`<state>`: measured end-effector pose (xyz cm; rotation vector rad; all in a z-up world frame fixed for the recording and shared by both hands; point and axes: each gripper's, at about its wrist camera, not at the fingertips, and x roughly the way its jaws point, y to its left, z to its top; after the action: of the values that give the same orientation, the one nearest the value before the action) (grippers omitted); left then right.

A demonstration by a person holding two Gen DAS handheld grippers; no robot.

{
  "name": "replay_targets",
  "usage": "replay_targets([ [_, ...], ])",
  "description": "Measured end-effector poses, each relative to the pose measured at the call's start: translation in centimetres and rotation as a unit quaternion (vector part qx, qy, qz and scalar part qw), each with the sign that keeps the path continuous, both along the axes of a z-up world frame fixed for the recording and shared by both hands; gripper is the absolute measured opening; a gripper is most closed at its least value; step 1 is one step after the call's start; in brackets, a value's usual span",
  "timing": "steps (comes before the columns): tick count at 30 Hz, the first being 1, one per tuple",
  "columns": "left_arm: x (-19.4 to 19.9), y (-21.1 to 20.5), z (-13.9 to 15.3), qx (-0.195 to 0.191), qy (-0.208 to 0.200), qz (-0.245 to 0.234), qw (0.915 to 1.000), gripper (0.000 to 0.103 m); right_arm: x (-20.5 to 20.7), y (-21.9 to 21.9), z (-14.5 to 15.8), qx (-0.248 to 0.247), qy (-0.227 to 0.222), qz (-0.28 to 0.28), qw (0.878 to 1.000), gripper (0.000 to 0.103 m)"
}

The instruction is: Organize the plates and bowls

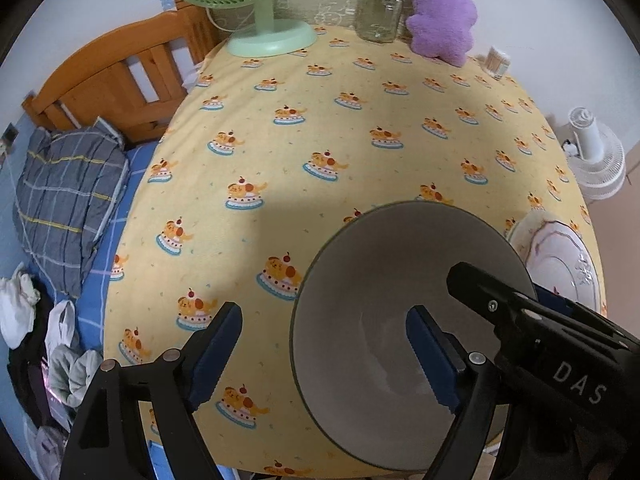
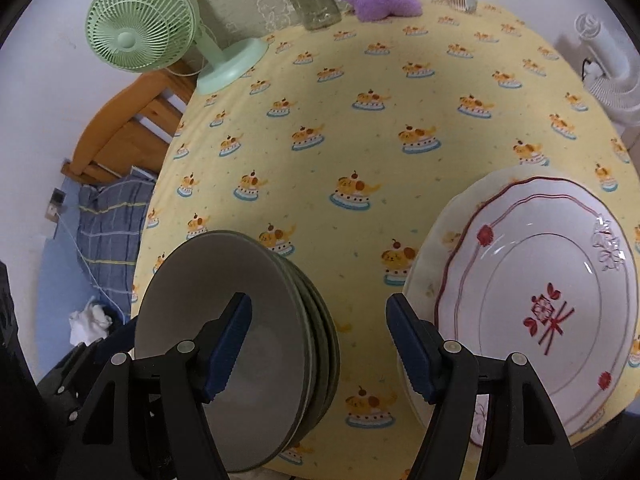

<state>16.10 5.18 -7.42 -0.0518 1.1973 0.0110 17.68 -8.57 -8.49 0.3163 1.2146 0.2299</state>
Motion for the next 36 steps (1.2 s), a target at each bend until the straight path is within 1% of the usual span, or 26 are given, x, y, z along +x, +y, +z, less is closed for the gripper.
replay_targets([
  [3, 0.2, -0.2, -0.2, 0.008, 0.004, 0.011, 0.9999, 0.085, 0.5, 0.1, -0.3, 0.006, 0.005, 0.008, 1.0, 0.063],
  [5, 0.1, -0.3, -0.4, 0.012, 0.009, 0.016, 0.9998, 0.085, 0.7, 0.2, -0.6, 0.009, 0.013, 0.015, 1.0, 0.054],
  [6, 0.0, -0.4, -0.5, 0.013, 0.01, 0.017, 0.9997, 0.085, 0.7, 0.2, -0.7, 0.011, 0.016, 0.018, 1.0, 0.053],
  [8, -0.1, -0.5, -0.8, 0.016, 0.014, 0.016, 0.9996, 0.085, 0.8, 0.3, -1.1, 0.015, 0.023, 0.022, 0.999, 0.046],
  [12, -0.1, -0.5, -1.4, 0.011, 0.023, 0.018, 0.9995, 0.085, 0.7, 0.7, -2.0, 0.018, 0.04, 0.025, 0.999, 0.04],
  [16, 0.1, 0.0, -1.5, 0.001, 0.021, 0.003, 0.9998, 0.085, 0.7, 1.1, -1.9, 0.014, 0.039, 0.021, 0.999, 0.034],
  [18, 0.3, 0.2, -1.7, -0.009, 0.02, -0.006, 0.9997, 0.085, 0.7, 1.3, -1.8, 0.006, 0.037, 0.015, 0.999, 0.034],
  [21, 0.7, 0.7, -2.2, -0.035, 0.02, -0.026, 0.9989, 0.085, 0.6, 1.4, -1.8, 0.0, 0.038, 0.003, 0.999, 0.035],
  [26, 1.1, 1.3, -3.3, -0.087, 0.023, -0.059, 0.9942, 0.085, 0.2, 1.5, -1.7, -0.014, 0.044, -0.016, 0.999, 0.035],
  [29, 1.4, 1.5, -3.8, -0.111, 0.027, -0.074, 0.9907, 0.079, -0.1, 1.7, -1.7, -0.022, 0.041, -0.025, 0.999, 0.035],
  [30, 1.4, 1.5, -4.0, -0.116, 0.029, -0.076, 0.99, 0.075, -0.2, 1.7, -1.6, -0.027, 0.039, -0.027, 0.999, 0.035],
  [32, 1.5, 1.5, -4.0, -0.122, 0.027, -0.077, 0.9892, 0.074, -0.3, 1.9, -1.6, -0.034, 0.036, -0.03, 0.998, 0.035],
  [33, 1.4, 1.4, -4.0, -0.122, 0.026, -0.077, 0.9892, 0.071, -0.3, 1.9, -1.6, -0.033, 0.036, -0.034, 0.998, 0.035],
  [34, 1.3, 1.3, -3.8, -0.124, 0.024, -0.078, 0.989, 0.066, -0.4, 1.9, -1.6, -0.033, 0.037, -0.036, 0.998, 0.035],
  [36, 1.3, 1.0, -3.7, -0.13, 0.02, -0.089, 0.9873, 0.06, -0.4, 1.8, -1.7, -0.032, 0.038, -0.041, 0.998, 0.035],
])
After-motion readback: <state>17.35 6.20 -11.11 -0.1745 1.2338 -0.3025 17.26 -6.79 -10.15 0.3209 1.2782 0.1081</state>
